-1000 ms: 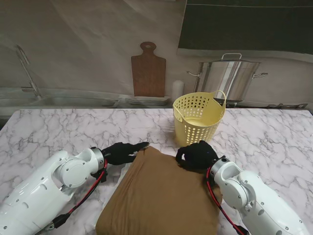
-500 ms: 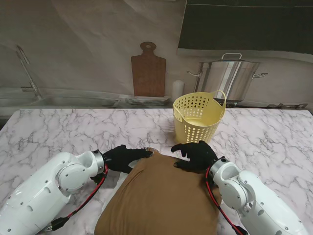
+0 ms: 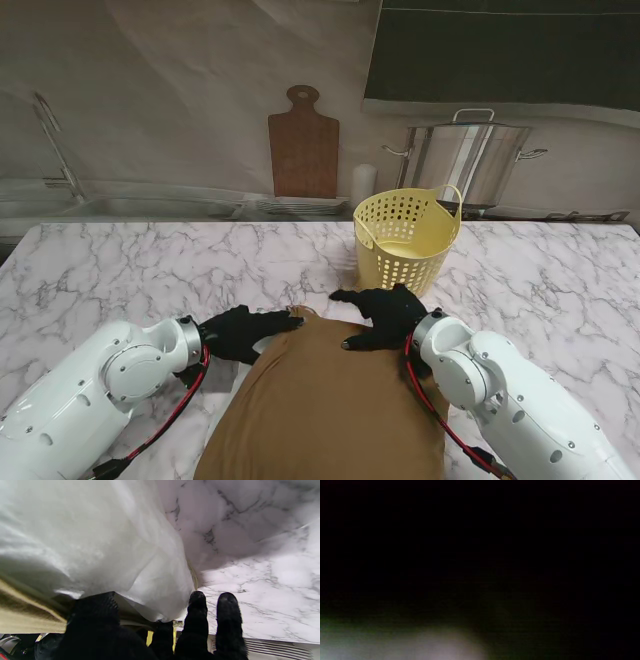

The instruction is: Remove the pillowcase from the pillow and put it in the laundry basket

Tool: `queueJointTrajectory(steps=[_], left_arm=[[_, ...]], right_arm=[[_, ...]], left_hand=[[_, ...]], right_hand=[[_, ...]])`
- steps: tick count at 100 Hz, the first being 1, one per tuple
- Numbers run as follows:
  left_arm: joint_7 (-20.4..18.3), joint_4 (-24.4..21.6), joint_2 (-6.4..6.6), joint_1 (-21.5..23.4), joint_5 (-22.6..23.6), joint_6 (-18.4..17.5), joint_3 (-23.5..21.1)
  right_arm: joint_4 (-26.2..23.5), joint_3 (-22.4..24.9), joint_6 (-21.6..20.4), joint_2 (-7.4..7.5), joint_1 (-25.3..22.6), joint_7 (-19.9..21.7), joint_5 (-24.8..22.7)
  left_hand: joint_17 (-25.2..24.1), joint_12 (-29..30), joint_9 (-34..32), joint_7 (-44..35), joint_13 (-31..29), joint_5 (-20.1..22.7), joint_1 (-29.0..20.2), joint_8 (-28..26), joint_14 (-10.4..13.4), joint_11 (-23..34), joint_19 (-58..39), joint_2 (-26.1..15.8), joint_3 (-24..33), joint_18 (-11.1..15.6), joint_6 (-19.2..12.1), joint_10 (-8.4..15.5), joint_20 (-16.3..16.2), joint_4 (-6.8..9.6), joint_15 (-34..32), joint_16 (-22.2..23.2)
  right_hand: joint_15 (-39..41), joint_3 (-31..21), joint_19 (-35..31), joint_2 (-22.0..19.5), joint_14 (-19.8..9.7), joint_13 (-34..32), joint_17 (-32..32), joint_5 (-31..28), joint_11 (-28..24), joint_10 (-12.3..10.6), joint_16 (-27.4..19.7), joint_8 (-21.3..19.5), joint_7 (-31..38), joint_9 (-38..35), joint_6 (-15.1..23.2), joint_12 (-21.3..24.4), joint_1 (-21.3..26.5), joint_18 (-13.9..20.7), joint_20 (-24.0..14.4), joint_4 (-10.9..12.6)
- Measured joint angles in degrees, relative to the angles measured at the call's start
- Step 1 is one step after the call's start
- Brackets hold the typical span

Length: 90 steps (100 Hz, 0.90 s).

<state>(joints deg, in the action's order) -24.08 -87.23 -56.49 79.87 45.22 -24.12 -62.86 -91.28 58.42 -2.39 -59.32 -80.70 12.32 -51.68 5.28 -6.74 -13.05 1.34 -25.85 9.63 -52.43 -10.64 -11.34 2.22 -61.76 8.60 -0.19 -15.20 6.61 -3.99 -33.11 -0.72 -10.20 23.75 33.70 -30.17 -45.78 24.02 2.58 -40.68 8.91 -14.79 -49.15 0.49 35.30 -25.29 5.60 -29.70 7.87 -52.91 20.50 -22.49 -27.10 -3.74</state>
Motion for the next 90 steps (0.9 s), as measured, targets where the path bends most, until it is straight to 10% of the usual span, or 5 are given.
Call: queueJointTrajectory(steps=[8,20,53,90], left_arm=[[0.0,-0.2,0.0,0.4,0.1,0.1,-0.4],[-0.4,-0.4,0.02,0.6,0.2,0.2,-0.7],[-1.7,-1.2,0.03,0.7,0.4,1.5,-0.9],[-3.9,-0.4,0.45,-0.4,-0.9,2.7,0.7]], right_arm=[[0.7,-1.3,-0.7,0.08,1.0,-0.5,-0.1],[2.6,-2.0,-2.4,-0.32,1.1,-5.9,-0.4],[-0.7,6.3,-5.3,-1.49,-5.9,-7.5,-4.7],[-3.7,12.8,-5.9,-0.66,-12.2,-8.4,-8.4]], left_hand=[[0.0,0.1,0.0,0.0,0.0,0.0,0.0,0.1,0.0,0.0,0.0,0.0,0.0,0.0,0.0,0.0,0.0,0.0,0.0,0.0],[0.0,1.1,0.1,0.0,0.1,-0.6,0.0,0.1,0.0,-0.2,0.0,0.0,0.0,0.0,-0.1,0.0,0.0,0.0,0.0,0.0],[0.0,1.1,0.1,0.1,0.1,-1.2,0.6,1.0,0.0,-0.3,0.0,-0.2,0.0,0.0,-2.1,1.5,0.1,0.0,0.0,0.0],[0.0,0.8,0.1,0.1,0.1,-1.1,1.2,1.0,0.0,-0.3,0.0,-0.2,0.0,0.3,-0.5,1.2,0.1,0.0,0.0,0.0]], right_hand=[[0.4,4.4,1.4,-0.1,-0.4,0.1,-0.7,-14.4,-0.4,0.0,0.0,-2.9,15.7,-0.1,6.4,-1.1,6.1,-1.0,1.5,-0.6],[-0.2,8.5,2.7,0.8,-0.4,0.7,-1.9,-24.0,3.9,0.3,-0.6,5.0,35.3,-2.8,8.7,3.6,14.3,-1.3,4.1,-3.4],[-4.5,-13.0,2.8,1.4,-0.5,-1.7,-1.3,-26.4,9.3,-0.6,-3.2,-6.3,40.1,-11.4,3.9,10.7,14.2,-1.3,5.2,-6.3],[-5.2,-19.0,2.3,3.1,-0.6,-2.9,-0.6,-32.2,9.4,-0.6,-3.6,-13.2,50.3,-13.3,-2.1,9.8,14.2,-1.3,5.4,-4.2]])
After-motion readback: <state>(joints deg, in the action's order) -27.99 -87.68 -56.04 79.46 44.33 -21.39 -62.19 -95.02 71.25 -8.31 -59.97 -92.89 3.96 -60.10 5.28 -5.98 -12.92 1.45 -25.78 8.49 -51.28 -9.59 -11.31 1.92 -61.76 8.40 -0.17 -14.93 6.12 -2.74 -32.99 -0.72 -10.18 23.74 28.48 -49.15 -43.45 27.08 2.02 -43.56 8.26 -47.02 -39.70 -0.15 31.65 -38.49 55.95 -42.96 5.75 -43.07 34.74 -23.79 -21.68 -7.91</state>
